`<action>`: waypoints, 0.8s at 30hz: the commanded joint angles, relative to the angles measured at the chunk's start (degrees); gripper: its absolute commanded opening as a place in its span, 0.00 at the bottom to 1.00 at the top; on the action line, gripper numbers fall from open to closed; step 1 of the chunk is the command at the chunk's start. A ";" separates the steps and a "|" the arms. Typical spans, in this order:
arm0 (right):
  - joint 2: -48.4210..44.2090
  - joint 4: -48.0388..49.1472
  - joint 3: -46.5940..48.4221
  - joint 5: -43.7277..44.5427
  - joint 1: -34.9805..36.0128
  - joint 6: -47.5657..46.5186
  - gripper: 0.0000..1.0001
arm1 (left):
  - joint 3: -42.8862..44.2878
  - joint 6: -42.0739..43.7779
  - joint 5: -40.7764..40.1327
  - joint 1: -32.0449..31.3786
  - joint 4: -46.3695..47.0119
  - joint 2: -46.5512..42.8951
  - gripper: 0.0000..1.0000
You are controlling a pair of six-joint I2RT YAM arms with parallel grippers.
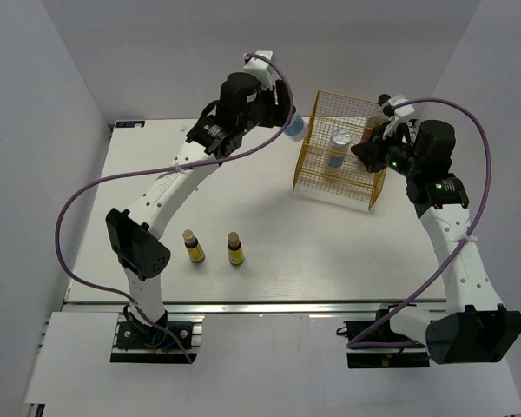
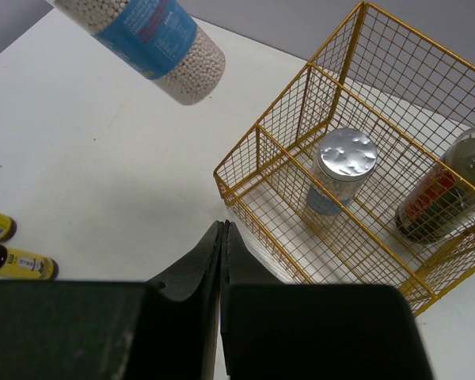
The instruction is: Organize the condiment bottles
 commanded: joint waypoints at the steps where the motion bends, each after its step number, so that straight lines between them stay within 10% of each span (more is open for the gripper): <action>1: -1.85 3.18 -0.71 0.96 -0.58 0.67 0.00 | 2.96 -0.89 1.84 -0.97 7.64 0.97 0.00; 24: -3.35 5.90 -5.19 1.58 -2.69 2.96 0.00 | 12.37 5.26 -5.90 -5.63 19.25 15.03 0.00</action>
